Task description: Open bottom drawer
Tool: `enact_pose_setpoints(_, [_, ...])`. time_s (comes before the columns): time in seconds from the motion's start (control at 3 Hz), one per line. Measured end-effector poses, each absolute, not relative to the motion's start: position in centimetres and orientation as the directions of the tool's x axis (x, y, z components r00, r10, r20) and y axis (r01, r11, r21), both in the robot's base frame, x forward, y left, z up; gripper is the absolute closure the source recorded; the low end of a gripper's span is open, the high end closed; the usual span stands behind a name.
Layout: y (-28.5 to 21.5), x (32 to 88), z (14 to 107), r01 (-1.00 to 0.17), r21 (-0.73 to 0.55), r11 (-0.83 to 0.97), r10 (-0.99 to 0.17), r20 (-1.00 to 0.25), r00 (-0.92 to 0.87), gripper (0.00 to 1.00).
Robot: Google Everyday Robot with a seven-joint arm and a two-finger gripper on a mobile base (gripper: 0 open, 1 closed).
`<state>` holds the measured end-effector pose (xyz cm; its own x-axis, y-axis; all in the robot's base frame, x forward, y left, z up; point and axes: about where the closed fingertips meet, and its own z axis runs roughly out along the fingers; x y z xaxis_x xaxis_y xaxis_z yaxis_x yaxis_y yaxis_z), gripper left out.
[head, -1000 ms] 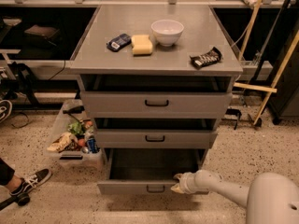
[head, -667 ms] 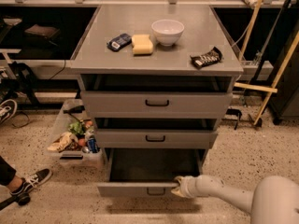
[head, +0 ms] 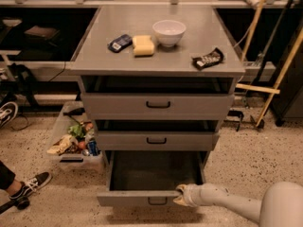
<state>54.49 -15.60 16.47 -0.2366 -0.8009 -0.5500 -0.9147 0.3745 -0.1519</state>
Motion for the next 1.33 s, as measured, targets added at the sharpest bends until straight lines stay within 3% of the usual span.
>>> enact_pose_setpoints(1.33, [-15.3,50.9,16.4,-0.916,-0.151,0.371,-0.791,-0.569,-0.227,1.0])
